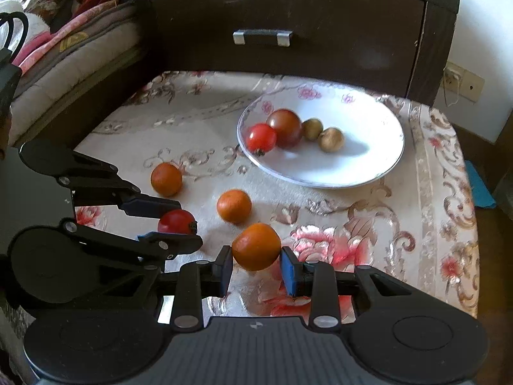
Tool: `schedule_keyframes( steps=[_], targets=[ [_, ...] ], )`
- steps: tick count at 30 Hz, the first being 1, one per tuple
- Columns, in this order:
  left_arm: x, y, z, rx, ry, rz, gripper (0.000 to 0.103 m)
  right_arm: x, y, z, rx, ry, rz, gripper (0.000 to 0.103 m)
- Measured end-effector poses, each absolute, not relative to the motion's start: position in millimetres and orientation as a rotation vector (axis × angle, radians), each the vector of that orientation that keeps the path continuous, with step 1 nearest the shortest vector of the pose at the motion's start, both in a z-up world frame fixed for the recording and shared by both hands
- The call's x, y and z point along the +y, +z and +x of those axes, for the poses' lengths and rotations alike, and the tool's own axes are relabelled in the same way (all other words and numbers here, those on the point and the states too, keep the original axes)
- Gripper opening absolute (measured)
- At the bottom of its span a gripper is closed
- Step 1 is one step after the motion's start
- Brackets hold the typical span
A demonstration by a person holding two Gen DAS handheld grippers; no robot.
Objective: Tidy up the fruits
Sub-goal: 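Carry the tangerine and cherry tomato over the white bowl with both tools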
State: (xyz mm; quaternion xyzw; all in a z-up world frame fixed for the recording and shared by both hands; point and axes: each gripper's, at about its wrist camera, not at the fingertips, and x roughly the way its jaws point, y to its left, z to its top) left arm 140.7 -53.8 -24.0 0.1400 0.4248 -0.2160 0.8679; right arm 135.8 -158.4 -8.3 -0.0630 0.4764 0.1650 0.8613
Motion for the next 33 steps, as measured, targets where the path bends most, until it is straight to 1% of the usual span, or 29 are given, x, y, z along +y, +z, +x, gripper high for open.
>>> schedule_keyframes(
  steps=[20,33],
  targets=[
    [-65,5,175,0.792,-0.405,0.323,0.038,-171,13,169,0.904,0.281,-0.111,0.027],
    [-77,1,201,0.776,-0.399,0.336,0.038,-181,7,193,0.896,0.254,-0.106,0.027]
  ],
)
